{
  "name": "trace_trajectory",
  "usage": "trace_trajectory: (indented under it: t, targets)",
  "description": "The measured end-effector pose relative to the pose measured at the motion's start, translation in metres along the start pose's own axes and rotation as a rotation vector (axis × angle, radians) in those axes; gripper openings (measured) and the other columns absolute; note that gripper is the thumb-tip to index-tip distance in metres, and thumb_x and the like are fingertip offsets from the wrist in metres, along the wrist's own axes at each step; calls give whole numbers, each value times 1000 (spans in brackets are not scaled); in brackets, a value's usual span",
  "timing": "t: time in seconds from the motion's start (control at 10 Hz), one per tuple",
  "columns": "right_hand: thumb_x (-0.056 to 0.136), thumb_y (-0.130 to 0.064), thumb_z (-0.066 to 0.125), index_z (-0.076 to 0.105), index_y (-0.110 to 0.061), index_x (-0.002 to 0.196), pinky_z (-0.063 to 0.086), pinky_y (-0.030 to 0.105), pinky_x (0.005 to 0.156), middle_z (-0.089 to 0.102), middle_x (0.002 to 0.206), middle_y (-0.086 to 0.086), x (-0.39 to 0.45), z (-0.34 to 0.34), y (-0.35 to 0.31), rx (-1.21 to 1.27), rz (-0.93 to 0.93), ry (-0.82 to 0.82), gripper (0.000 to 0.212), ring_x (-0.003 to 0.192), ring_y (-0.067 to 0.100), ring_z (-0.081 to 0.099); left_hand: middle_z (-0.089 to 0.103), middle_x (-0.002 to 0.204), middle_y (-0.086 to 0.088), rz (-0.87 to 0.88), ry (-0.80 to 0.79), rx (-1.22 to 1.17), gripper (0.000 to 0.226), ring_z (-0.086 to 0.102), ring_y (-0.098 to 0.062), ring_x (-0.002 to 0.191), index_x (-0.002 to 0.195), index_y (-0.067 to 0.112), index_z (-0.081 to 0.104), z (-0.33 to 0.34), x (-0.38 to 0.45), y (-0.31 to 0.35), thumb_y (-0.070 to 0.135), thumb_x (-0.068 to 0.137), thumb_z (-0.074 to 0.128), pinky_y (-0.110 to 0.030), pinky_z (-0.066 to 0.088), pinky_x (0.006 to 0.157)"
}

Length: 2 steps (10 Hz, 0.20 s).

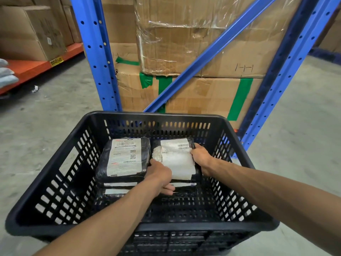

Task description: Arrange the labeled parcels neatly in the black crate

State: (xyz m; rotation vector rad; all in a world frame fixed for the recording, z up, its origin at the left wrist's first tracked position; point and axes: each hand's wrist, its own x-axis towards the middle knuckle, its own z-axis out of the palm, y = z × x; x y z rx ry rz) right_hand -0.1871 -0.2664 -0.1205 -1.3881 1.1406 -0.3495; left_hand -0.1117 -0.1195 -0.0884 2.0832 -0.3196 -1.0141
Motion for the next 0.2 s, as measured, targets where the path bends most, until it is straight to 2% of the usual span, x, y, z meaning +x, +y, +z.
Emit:
trace_trajectory:
  t: [0.1,0.2]
  targets:
    - [104,-11,40,38,-13,152,56,50,99,64,134,17,-4,-6,-3,-63,44,-61,48,116,36,67,42,152,-12,17,-24,20,70,77,-26,80,158,21,-1,-2,-9,5,12,99,37,-40,64,71]
    - [104,-29,49,13,-18,163,42,40,112,42,158,12,-19,-13,-16,-191,-49,-73,70,134,29,51,51,142,-5,174,174,129,68,76,-26,82,154,28,18,-10,-20,16,20,93,48,-44,62,78]
